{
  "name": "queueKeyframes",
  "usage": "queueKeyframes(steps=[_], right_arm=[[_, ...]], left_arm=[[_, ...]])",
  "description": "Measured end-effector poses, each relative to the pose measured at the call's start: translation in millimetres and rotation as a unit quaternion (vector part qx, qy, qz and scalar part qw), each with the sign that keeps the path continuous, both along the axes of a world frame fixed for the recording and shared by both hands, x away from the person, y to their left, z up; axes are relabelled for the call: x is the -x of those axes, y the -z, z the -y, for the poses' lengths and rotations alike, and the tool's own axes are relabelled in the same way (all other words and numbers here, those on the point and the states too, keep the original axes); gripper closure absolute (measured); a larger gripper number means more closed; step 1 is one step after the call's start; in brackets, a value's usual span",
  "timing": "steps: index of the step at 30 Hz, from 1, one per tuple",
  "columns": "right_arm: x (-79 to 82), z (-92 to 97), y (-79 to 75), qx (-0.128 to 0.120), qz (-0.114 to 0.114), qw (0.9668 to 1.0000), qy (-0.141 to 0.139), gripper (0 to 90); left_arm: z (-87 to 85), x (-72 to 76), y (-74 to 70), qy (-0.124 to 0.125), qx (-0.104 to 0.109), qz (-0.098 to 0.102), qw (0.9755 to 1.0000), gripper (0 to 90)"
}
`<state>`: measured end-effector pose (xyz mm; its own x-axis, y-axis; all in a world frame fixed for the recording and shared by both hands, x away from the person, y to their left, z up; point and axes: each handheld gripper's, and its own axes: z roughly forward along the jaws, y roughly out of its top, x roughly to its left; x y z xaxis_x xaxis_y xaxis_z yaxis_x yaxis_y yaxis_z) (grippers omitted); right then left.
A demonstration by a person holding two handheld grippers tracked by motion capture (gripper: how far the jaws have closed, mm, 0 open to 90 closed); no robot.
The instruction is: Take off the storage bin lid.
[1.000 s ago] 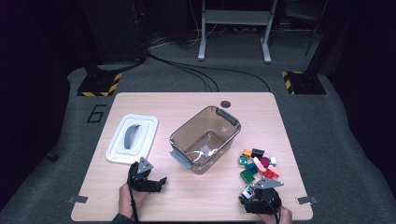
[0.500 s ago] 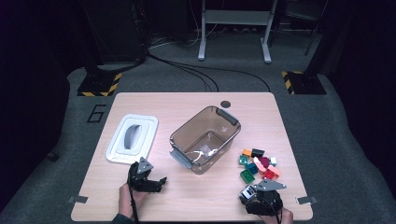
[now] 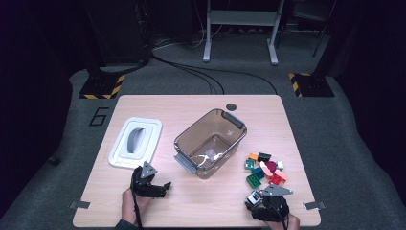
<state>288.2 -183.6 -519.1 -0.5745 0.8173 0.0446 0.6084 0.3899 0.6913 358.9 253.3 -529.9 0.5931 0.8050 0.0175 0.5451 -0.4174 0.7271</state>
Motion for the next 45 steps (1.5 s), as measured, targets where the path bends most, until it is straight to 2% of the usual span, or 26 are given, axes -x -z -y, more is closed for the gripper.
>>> queueKeyframes(steps=[10, 13, 15, 16, 17, 21, 29, 34, 45], right_arm=[[-1.4, -0.9, -0.2, 0.003, -0.004, 1.0000, 0.001, 24.2], [-2.3, -1.2, -0.3, 0.009, -0.003, 0.9999, -0.005, 24.2], [-2.1, -4.8, -1.2, 0.015, -0.009, 0.9998, 0.002, 24.4], [-2.5, -4.9, -1.2, 0.024, -0.005, 0.9997, -0.003, 24.7], [-2.2, -7.3, -1.5, 0.027, -0.006, 0.9996, 0.005, 24.8], [-3.2, -7.5, -1.7, 0.025, -0.006, 0.9996, 0.009, 25.3], [-3.1, -2.6, -2.4, -0.017, -0.007, 0.9998, -0.002, 25.3], [-3.5, 0.0, -10.7, -0.039, 0.008, 0.9992, -0.001, 25.3], [-8.3, -0.4, -32.1, -0.049, 0.031, 0.9983, -0.005, 25.3]], left_arm=[[-0.1, 0.0, -0.1, 0.000, 0.000, -0.001, 1.0000, 7.5], [-0.3, 0.0, -0.4, 0.001, -0.001, -0.003, 1.0000, 7.4], [0.1, -0.1, 0.2, -0.001, 0.001, 0.000, 1.0000, 7.5], [-0.3, 0.0, -0.4, 0.001, -0.001, -0.003, 1.0000, 7.5], [-0.3, 0.0, -0.4, 0.001, -0.001, -0.003, 1.0000, 7.5], [-0.1, 0.0, -0.1, 0.001, 0.000, -0.001, 1.0000, 7.5], [0.3, -0.1, 0.5, -0.002, 0.002, 0.002, 1.0000, 7.5], [0.2, -0.2, 0.5, -0.002, 0.002, 0.003, 1.0000, 7.5], [0.0, -0.1, 0.3, 0.000, 0.002, 0.001, 1.0000, 7.5]])
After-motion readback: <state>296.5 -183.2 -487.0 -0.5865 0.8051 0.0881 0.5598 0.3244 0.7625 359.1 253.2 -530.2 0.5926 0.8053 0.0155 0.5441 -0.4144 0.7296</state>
